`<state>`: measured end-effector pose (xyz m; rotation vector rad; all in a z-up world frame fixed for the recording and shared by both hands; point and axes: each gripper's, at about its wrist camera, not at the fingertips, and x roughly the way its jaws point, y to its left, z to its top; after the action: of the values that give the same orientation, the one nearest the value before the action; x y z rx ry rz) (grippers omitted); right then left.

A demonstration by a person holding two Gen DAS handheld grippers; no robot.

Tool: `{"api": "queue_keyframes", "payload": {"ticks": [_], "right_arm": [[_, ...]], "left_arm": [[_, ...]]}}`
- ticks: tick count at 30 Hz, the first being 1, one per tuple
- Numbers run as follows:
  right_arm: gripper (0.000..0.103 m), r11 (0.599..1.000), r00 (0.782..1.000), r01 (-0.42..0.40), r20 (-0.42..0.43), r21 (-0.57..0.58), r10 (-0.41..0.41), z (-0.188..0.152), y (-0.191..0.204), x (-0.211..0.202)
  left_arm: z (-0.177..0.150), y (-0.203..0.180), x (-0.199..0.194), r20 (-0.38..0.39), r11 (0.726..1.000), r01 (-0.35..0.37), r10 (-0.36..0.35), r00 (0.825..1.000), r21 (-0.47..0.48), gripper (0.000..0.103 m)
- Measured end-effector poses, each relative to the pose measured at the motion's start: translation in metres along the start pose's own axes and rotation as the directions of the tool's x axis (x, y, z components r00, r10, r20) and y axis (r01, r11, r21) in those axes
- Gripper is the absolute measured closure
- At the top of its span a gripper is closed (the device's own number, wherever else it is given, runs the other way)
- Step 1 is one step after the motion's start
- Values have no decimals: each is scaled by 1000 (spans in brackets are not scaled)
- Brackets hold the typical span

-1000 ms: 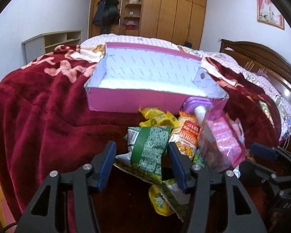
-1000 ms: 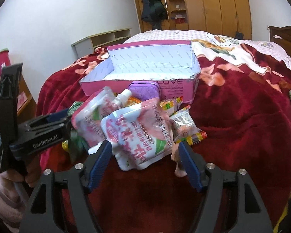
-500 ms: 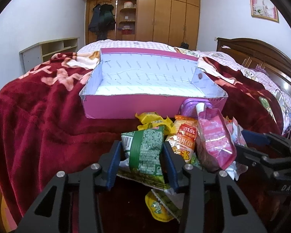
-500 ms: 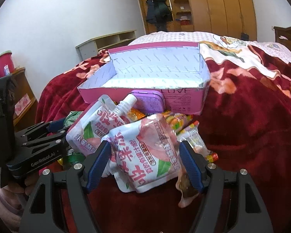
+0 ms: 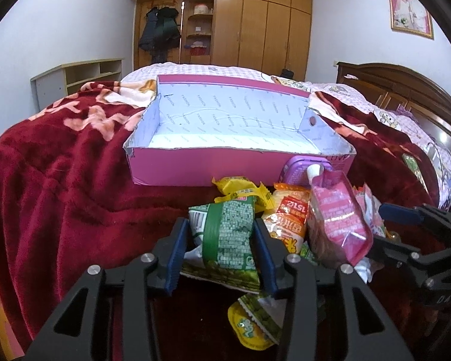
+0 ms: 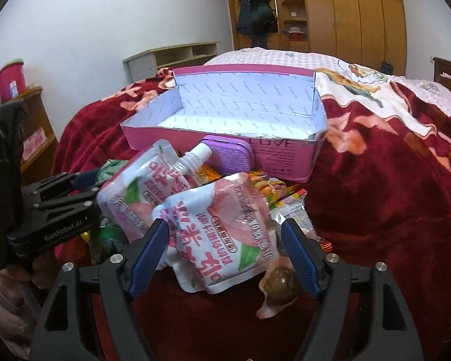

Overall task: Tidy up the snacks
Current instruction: 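Grasp the green snack bag with the left tool while the right tool grasps the pink spout pouch, then lift the green bag with the left tool while the right tool carries the pouch into the box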

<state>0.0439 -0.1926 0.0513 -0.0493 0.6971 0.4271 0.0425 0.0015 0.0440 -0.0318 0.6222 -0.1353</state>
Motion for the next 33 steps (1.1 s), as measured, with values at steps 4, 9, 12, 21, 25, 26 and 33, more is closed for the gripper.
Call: {"api": "queue_keyframes", "payload": {"ticks": [4, 9, 12, 21, 25, 26, 33], "right_arm": [[22, 1000, 1000, -12, 7, -11, 12, 4, -1, 4], [20, 998, 999, -53, 9, -25, 53, 12, 1, 12], [20, 998, 998, -66, -6, -22, 66, 13, 1, 15], [31, 997, 998, -66, 9, 39, 65, 11, -5, 8], [32, 995, 997, -72, 40, 62, 69, 9, -4, -1], [32, 995, 997, -73, 46, 71, 70, 9, -5, -3], [32, 993, 995, -68, 76, 101, 61, 7, -7, -20]], "left_arm": [[2, 5, 3, -11, 1000, 13, -14, 1000, -25, 56], [2, 2, 3, 1, 1000, 5, -5, 1000, 5, 58], [1, 0, 2, 7, 1000, -1, 1, 1000, 22, 59], [0, 6, -8, 9, 1000, 26, -26, 1000, -6, 61], [-1, 9, -16, 16, 999, 31, -31, 999, -22, 61], [-1, 11, -18, 19, 999, 31, -31, 999, -27, 61], [2, 18, -32, 45, 999, 21, -19, 999, -47, 61]]}}
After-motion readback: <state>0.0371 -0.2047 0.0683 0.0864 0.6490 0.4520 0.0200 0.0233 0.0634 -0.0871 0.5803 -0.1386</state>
